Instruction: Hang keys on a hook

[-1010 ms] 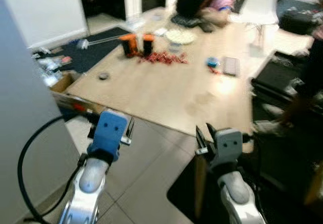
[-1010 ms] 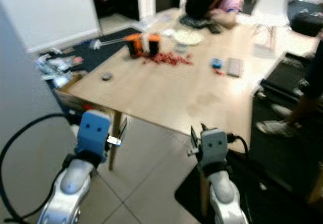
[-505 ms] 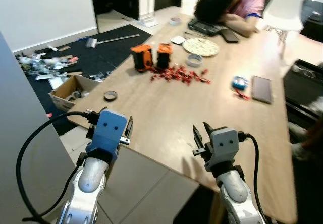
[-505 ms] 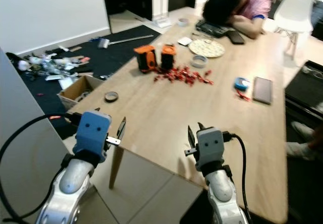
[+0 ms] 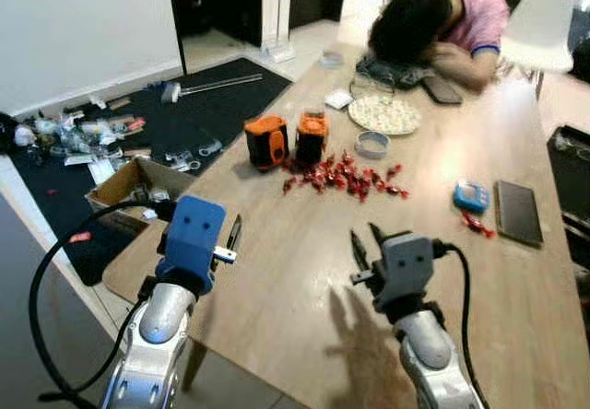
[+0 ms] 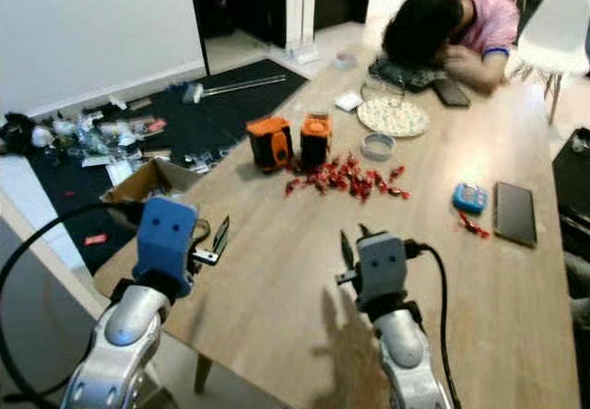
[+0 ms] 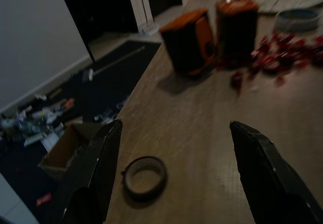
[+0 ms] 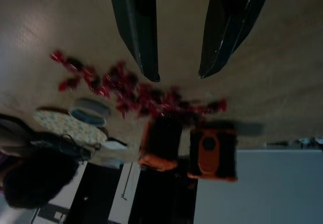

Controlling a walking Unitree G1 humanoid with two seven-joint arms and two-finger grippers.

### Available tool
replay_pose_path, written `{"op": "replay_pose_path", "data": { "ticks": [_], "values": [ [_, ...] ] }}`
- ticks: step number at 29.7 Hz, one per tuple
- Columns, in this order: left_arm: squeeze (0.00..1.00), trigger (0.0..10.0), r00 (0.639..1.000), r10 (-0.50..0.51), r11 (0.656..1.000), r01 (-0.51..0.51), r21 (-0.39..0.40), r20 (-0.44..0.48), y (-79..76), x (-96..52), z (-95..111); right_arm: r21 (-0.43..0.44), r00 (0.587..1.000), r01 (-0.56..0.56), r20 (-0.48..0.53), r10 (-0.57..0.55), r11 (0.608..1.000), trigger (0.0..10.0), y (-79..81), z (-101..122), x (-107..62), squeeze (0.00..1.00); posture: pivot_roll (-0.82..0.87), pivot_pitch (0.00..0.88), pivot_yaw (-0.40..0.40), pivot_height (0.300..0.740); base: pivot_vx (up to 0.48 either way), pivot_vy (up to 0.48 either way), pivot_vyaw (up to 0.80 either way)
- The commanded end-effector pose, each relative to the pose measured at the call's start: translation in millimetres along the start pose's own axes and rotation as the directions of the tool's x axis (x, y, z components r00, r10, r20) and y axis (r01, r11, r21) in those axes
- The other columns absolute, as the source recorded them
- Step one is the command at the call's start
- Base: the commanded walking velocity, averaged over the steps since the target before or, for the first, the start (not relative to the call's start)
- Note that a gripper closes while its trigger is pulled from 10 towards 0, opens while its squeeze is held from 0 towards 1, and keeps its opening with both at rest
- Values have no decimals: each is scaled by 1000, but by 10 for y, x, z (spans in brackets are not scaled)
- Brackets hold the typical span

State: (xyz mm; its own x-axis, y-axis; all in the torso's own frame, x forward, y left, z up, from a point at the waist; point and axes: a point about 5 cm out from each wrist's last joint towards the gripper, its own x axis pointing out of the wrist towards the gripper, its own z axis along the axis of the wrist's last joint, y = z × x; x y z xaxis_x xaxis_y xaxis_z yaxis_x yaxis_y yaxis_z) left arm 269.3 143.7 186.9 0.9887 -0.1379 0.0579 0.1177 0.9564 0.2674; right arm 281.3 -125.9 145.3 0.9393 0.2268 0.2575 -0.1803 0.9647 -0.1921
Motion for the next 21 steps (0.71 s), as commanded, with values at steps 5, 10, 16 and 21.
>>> {"op": "replay_pose_path", "data": {
  "ticks": [5,10,16,21],
  "values": [
    [0,10000,990,-86,996,86,-7,-109,-8,20,-77,7,1000,-7,-15,7,1000,10000,30,-27,-20,0,136,147,-12,740,0,0,0],
    [0,10000,972,-138,990,138,-14,-188,23,45,-112,8,1000,-1,-19,2,1000,10000,25,-34,-33,0,135,150,-8,740,0,0,0],
    [0,10000,955,-187,982,186,-26,-231,-25,74,-103,10,1000,2,-23,-2,1000,10000,33,-38,-41,0,135,154,-4,740,0,0,0],
    [0,10000,946,-186,982,186,-27,-264,-101,211,-123,16,1000,-4,-25,4,1000,10000,61,-44,-36,0,139,157,-5,740,0,0,0]
  ]
}}
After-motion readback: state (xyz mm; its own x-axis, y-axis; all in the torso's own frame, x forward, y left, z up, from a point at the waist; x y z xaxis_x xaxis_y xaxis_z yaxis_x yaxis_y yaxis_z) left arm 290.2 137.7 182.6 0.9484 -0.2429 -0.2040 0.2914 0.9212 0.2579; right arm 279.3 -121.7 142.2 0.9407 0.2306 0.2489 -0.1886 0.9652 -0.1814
